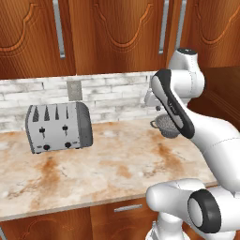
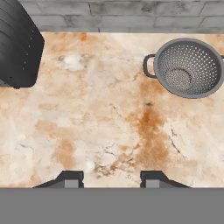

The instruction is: Pick the dish brush and dish brush from the cabinet and place them on the counter.

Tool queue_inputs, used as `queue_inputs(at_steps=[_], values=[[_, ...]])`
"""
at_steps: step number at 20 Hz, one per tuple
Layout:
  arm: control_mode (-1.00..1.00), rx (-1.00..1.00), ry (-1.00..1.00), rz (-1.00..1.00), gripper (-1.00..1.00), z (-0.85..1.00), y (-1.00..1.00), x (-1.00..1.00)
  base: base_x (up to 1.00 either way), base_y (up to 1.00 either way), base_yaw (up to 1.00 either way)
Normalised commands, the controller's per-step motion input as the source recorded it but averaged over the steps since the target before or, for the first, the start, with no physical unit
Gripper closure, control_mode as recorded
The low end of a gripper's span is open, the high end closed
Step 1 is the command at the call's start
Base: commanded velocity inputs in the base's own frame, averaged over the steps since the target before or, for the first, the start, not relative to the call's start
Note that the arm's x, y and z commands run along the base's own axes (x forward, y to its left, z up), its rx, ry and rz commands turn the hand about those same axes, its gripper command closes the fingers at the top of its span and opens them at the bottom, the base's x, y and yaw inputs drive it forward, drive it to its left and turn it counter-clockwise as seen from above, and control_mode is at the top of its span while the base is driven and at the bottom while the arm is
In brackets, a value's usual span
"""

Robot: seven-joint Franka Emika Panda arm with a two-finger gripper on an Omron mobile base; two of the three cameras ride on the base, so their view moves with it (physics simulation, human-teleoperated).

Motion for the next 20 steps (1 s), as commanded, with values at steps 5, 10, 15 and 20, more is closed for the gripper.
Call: queue_inputs(at_steps=[5,10,15,20], values=[[-1.0,0.0,0.0,0.0,-1.0,0.0,0.0,-0.11,0.0,0.0,0.0],[-1.0,0.0,-0.08,0.0,-1.0,0.02,0.01,-0.26,0.0,0.0,0.0],[-1.0,0.0,-0.07,0.0,-1.0,0.04,0.01,-0.2,0.0,0.0,0.0],[-1.0,-0.04,-0.06,0.0,-1.0,0.12,0.1,-0.02,0.0,0.0,0.0]])
